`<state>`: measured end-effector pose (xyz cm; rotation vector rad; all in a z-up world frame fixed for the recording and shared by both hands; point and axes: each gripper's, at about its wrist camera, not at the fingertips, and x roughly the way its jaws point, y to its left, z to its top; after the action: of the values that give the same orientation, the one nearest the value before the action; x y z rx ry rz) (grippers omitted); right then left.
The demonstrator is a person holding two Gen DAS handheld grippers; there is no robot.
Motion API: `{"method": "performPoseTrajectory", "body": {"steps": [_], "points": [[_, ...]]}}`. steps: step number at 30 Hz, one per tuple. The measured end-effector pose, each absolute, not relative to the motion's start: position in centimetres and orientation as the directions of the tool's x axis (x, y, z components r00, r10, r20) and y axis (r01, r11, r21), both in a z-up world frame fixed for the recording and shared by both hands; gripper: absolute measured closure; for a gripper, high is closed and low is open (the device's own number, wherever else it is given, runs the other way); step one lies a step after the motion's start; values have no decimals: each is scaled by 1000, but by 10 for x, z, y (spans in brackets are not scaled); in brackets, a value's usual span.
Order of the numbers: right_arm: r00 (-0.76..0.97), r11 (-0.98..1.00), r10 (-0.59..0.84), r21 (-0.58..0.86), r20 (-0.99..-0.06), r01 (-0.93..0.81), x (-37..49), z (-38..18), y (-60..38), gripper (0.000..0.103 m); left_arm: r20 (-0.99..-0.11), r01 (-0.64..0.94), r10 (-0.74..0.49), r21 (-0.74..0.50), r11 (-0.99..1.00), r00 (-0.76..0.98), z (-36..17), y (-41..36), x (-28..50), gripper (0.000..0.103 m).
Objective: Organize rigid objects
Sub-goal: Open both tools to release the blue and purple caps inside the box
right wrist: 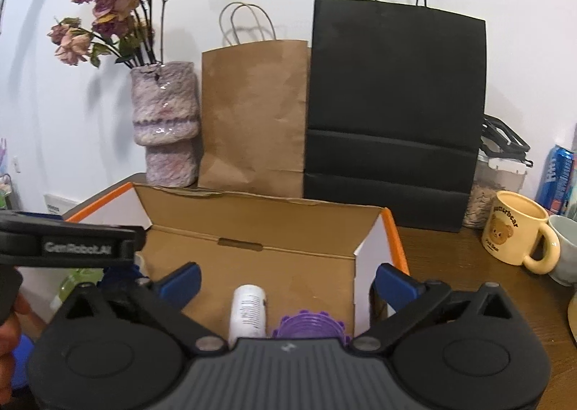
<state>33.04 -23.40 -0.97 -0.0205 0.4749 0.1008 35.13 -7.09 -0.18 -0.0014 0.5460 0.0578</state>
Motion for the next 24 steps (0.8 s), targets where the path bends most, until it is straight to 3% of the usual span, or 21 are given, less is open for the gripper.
{"method": "performPoseTrajectory", "body": {"steps": [24], "points": [[890,995,92,4,-448,-100,326,-6,-234,0,-531,-71,57,-7,997,846,-1,-67,349,0]]}}
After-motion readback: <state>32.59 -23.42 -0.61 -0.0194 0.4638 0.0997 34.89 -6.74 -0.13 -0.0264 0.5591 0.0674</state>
